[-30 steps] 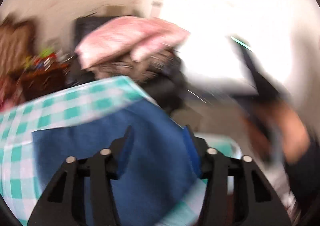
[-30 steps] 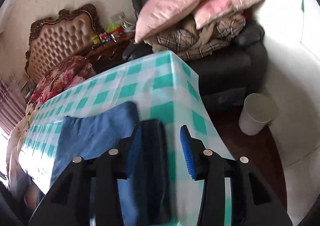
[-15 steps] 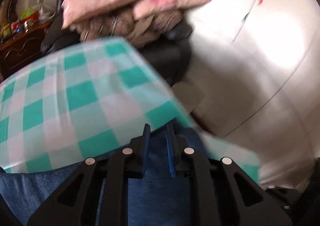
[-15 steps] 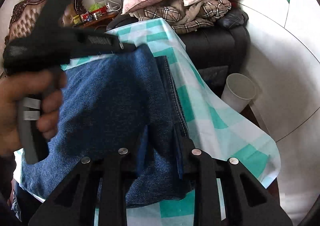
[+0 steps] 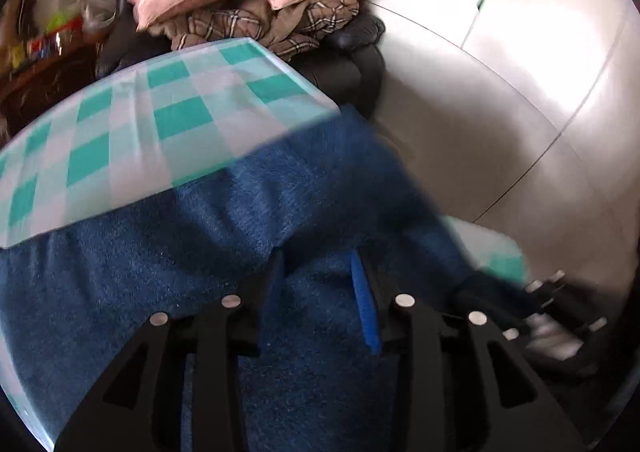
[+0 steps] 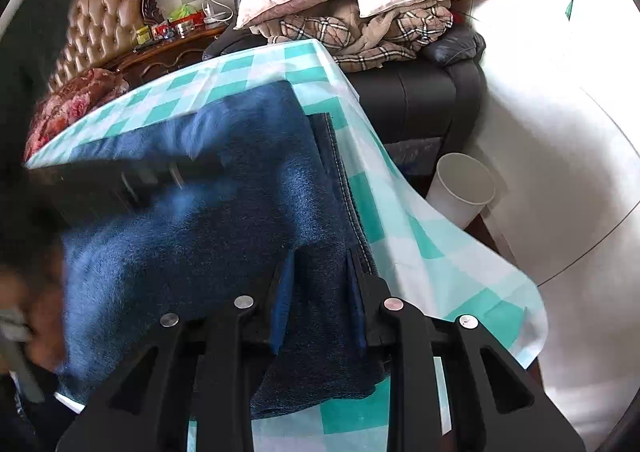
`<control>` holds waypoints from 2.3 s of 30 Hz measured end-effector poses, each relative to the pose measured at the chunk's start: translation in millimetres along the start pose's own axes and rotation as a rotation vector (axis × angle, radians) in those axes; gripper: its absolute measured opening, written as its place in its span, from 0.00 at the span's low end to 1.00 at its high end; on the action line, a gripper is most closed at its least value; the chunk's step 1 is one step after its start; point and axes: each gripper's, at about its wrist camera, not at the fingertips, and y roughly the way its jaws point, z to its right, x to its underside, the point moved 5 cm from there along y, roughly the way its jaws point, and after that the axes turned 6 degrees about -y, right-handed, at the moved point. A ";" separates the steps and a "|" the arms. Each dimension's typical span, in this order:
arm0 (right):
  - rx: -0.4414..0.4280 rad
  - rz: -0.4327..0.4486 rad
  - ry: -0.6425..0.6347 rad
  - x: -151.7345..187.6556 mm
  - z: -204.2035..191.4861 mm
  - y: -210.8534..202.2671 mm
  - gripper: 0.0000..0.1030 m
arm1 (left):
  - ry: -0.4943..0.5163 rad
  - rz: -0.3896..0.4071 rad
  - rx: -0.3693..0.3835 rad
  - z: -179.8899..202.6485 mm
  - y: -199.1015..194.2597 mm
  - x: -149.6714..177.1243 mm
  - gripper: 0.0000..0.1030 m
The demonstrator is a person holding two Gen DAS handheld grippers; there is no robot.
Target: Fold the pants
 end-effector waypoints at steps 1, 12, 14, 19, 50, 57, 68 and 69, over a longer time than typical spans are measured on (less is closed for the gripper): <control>0.004 -0.001 -0.003 0.0 -0.6 -1.0 0.24 | -0.004 0.001 -0.007 1.3 -6.5 -0.1 0.38; 0.079 0.071 -0.016 18.0 -29.1 -54.2 0.44 | -0.172 0.122 -0.152 -56.6 -139.0 96.3 0.72; 0.099 0.037 -0.039 27.4 -37.6 -51.1 0.48 | -0.195 0.111 -0.156 -63.2 -151.3 112.3 0.74; 0.176 -0.036 -0.061 47.8 -47.4 -49.2 0.51 | -0.193 0.117 -0.182 -57.0 -188.8 144.0 0.98; 0.197 0.065 -0.001 46.5 -67.8 -143.6 0.57 | -0.148 0.185 -0.208 -30.2 -229.0 141.0 0.98; 0.192 0.062 0.001 47.3 -66.0 -140.4 0.57 | -0.153 0.185 -0.194 -30.1 -228.0 141.0 0.98; 0.172 0.088 0.060 46.5 -60.2 -132.2 0.77 | -0.234 0.232 -0.082 -77.4 -247.5 137.0 0.98; 0.176 0.091 0.068 45.2 -58.2 -129.9 0.79 | -0.295 0.284 -0.147 -111.7 -271.7 147.1 0.98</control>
